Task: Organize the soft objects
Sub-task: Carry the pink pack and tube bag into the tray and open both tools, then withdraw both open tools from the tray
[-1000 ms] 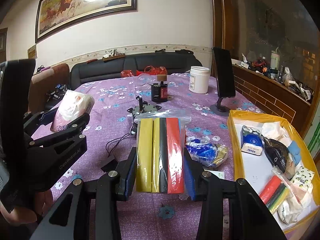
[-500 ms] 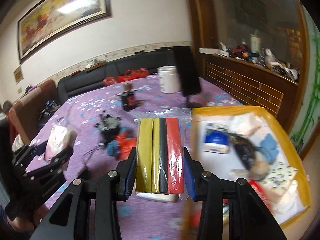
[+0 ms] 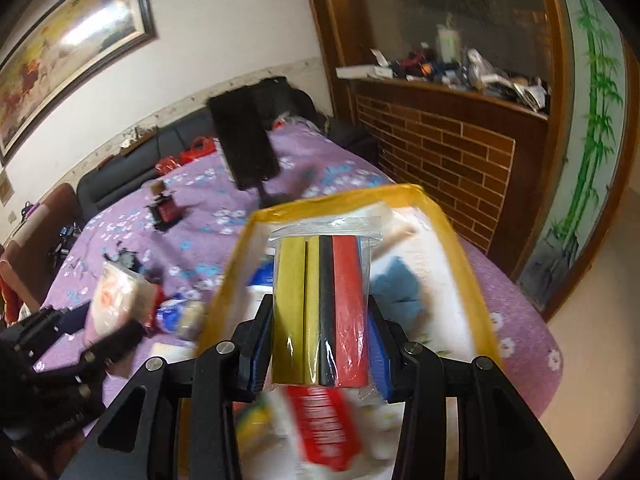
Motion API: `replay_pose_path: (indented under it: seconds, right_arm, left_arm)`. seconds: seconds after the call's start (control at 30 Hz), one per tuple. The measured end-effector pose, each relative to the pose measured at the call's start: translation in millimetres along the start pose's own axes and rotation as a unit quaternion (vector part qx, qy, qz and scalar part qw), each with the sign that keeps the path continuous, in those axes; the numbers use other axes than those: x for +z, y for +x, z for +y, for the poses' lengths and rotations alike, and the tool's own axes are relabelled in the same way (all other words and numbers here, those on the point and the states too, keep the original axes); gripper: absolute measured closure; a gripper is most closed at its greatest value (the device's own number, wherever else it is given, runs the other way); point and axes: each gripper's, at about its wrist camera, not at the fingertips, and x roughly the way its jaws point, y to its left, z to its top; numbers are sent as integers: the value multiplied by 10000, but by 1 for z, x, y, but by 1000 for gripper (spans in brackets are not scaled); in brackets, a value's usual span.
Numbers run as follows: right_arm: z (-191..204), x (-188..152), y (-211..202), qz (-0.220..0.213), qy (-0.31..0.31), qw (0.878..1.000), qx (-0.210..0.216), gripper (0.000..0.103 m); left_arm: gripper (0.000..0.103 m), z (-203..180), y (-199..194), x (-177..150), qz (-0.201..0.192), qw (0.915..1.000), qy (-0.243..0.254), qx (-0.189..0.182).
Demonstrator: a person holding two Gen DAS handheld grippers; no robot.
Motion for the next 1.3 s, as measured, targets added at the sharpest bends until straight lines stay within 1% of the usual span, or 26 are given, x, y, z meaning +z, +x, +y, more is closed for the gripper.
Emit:
replay_pose_path:
  seconds: [0.1,0.2,0.27,0.37,0.5,0.57,0.6,0.67,0.73,0.83,0.97,1.07,1.2,1.3]
  right_arm:
    - [-23,5,8,201,149,9997,-10,58]
    - [-35,7,19,375,230,9990,-61,58]
    - [-40,7,26,484,239,9985,-100,58]
    - [-42,6,33,596,175,9980,-107,56]
    - [-43,6,35,590,184,9980,-124,55]
    - [-43,6,34,593,183,9980,-142,54]
    - [-43,6,34,586,185,9980,-143,53]
    - [-43,7,31,539,170,9982,-179,50]
    - [-42,7,27,476,134,9985,-242,49]
    - [-41,7,18,371,148,9989,-261,49]
    - [-31,4,-2,150,188,9997,-71,48]
    - [-15,-2,-13,39,107,9999,103,46]
    - [10,-12,-20,16,-1,9994,348,45]
    - [28,-19,-22,17,-111,9987,490,45]
  left_arm:
    - [52,-26,27,6,321,9990,78,-292]
    - [52,-37,53,9,684,9961,-78,-557]
    - [52,-41,68,10,892,9940,-185,-607]
    - [52,-45,77,11,996,9927,-264,-621]
    - [49,-49,79,12,1001,9925,-244,-664]
    - [41,-50,80,12,996,9922,-269,-694]
    - [39,-50,78,12,967,9924,-273,-709]
    - [32,-50,74,13,895,9933,-253,-692]
    - [29,-49,69,14,834,9939,-246,-678]
    - [29,-47,62,15,771,9942,-247,-704]
    - [29,-38,49,13,689,9946,-306,-710]
    - [29,-27,38,8,651,9947,-391,-695]
    - [29,-8,24,-1,613,9946,-498,-669]
    - [29,10,14,-12,594,9949,-594,-559]
